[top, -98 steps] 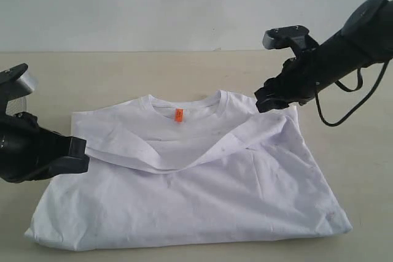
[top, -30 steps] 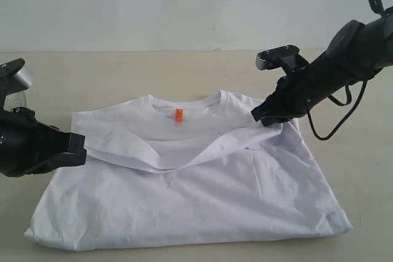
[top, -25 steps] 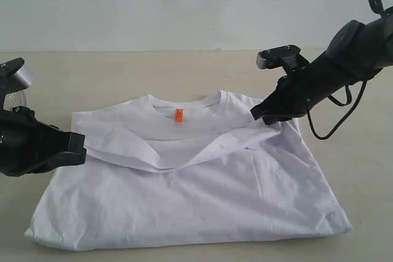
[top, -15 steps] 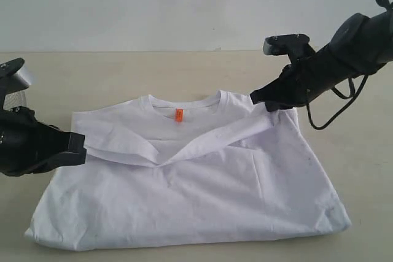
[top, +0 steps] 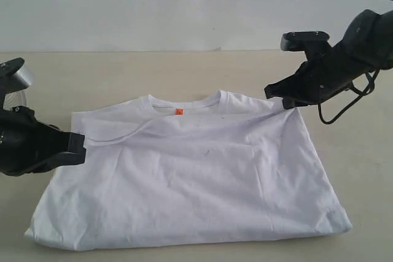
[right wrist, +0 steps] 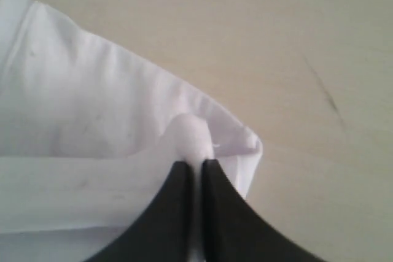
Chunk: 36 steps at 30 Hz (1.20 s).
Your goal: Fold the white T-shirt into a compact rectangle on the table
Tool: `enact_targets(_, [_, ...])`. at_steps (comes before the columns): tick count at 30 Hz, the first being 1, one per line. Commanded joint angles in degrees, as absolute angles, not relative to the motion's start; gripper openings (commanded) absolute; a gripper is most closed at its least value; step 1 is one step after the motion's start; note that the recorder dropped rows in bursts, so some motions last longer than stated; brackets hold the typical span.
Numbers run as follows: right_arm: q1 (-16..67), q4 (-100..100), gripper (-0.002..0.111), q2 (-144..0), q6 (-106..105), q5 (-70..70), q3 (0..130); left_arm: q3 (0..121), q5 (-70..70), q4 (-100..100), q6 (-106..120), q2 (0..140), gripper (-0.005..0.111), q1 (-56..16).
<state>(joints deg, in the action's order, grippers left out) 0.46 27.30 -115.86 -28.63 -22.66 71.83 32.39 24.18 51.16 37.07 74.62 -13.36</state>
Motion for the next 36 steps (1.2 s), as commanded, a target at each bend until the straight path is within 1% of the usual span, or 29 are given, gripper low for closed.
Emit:
enact_targets(1, [-0.15, 23.64, 0.0, -115.09, -25.43, -22.9, 72.0, 32.09, 23.37, 51.61, 38.13, 74.34, 0.005, -13.82])
enact_targets(11, [-0.15, 22.16, 0.0, -115.09, -20.81, -22.56, 72.0, 32.09, 19.49, 51.34, 39.5, 74.34, 0.005, -13.82])
enact_targets(13, [-0.15, 21.91, 0.008, -115.09, -20.96, -22.92, 72.0, 32.09, 19.7, 50.28, 39.5, 74.34, 0.005, -13.82])
enact_targets(14, [-0.15, 21.91, 0.022, -115.09, -20.96, -23.32, 72.0, 32.09, 19.45, 50.18, 39.5, 74.34, 0.005, -13.82])
enact_targets(15, [-0.15, 21.91, 0.031, -115.09, -20.96, -23.32, 72.0, 32.09, 19.45, 50.18, 39.5, 74.34, 0.005, -13.82])
enact_targets(16, [-0.15, 21.91, 0.048, -115.09, -21.12, -23.32, 72.0, 32.09, 19.45, 50.18, 39.5, 74.34, 0.005, -13.82])
enact_targets(17, [-0.15, 21.91, 0.056, -115.09, -21.12, -23.32, 72.0, 32.09, 19.45, 50.18, 39.5, 74.34, 0.005, -13.82])
enact_targets(18, [-0.15, 21.77, 0.056, -115.09, -21.12, -23.1, 72.0, 32.09, 19.45, 50.18, 39.5, 74.34, 0.005, -13.82])
enact_targets(21, [-0.15, 21.67, 0.056, -114.94, -19.86, -21.52, 72.0, 32.09, 19.45, 50.07, 39.5, 74.34, 0.005, -13.82])
enact_targets(22, [-0.15, 21.67, 0.055, -114.55, -19.61, -20.86, 72.0, 32.09, 19.45, 49.81, 39.5, 74.34, 0.005, -13.82])
enact_targets(23, [-0.15, 21.67, 0.051, -113.86, -19.48, -20.05, 72.0, 32.09, 19.72, 49.03, 39.5, 74.34, 0.005, -13.82])
enact_targets(24, [-0.15, 21.67, 0.044, -113.09, -19.37, -19.52, 72.0, 32.09, 19.72, 48.6, 39.5, 74.34, 0.005, -13.82])
enact_targets(25, [-0.15, 21.67, 0.033, -112.14, -18.92, -19.27, 72.0, 32.09, 19.72, 48.6, 39.5, 74.34, 0.005, -13.82])
enact_targets(26, [-0.15, 21.67, 0.026, -111.55, -18.92, -19.27, 72.0, 32.09, 19.72, 48.6, 39.5, 74.34, 0.005, -13.82])
enact_targets(27, [-0.15, 21.67, 0.015, -110.9, -18.92, -19.52, 72.0, 32.09, 19.59, 48.59, 39.5, 74.34, 0.005, -13.82])
enact_targets(29, [-0.15, 21.67, -0.001, -110.3, -18.92, -20.51, 72.0, 32.09, 19.59, 48.59, 39.5, 74.34, 0.005, -13.82])
enact_targets(36, [-0.04, 24.82, 0.0, -110.86, -21.46, -25.65, 72.0, 32.09, 19.59, 48.59, 39.5, 74.34, 0.005, -13.82])
